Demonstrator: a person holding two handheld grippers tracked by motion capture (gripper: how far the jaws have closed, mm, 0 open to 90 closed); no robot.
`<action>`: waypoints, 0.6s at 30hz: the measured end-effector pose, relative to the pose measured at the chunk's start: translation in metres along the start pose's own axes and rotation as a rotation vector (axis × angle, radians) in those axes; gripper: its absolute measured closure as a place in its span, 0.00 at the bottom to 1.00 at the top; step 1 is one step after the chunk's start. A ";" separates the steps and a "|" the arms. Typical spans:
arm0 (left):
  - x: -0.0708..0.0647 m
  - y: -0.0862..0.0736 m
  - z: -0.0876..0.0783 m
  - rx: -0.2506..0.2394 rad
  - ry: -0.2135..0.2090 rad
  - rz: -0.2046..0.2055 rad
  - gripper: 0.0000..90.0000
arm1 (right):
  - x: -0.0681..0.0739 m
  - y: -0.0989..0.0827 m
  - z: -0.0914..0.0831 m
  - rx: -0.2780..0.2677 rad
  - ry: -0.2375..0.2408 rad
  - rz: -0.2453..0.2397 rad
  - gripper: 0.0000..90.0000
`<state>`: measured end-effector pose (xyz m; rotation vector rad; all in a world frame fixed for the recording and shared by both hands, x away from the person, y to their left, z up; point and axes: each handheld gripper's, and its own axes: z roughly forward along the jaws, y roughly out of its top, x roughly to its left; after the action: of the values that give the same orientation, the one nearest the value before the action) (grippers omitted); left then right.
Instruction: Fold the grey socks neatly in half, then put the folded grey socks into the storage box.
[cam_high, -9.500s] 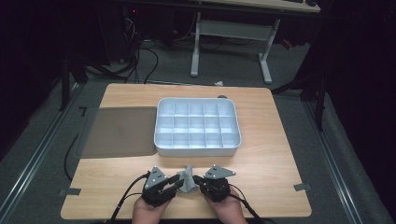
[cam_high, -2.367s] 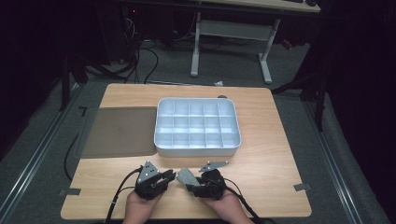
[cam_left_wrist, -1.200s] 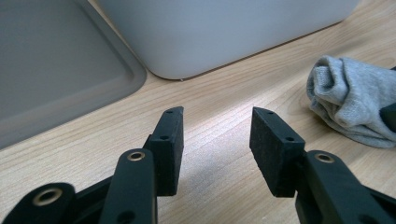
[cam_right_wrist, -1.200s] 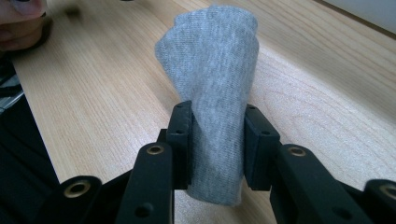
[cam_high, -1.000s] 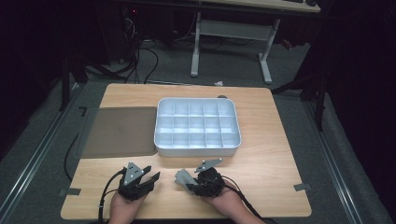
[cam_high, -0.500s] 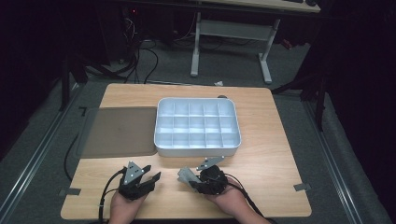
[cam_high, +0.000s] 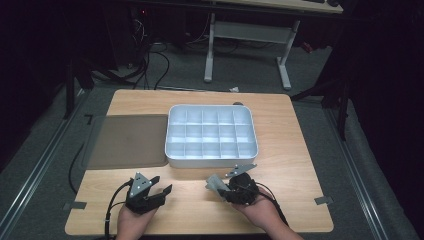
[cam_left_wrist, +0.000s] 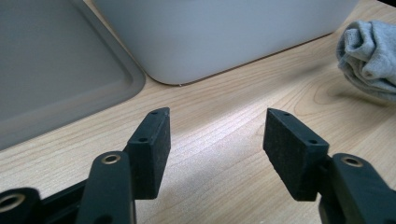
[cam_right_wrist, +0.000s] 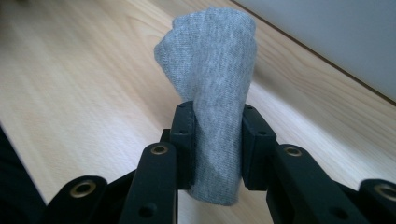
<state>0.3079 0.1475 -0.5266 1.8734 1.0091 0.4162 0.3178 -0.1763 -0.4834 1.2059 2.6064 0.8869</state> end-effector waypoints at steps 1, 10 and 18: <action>0.000 0.000 0.000 -0.002 0.000 0.000 0.46 | 0.000 0.000 0.000 0.000 0.000 0.000 0.79; -0.001 0.000 -0.001 -0.010 -0.010 0.004 0.44 | -0.021 -0.012 -0.012 0.027 -0.055 0.039 0.79; 0.000 0.000 0.000 -0.009 -0.011 -0.001 0.44 | -0.038 -0.023 -0.032 0.040 -0.100 0.063 0.79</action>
<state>0.3079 0.1472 -0.5264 1.8652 0.9993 0.4082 0.3172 -0.2303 -0.4750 1.3143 2.5311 0.7676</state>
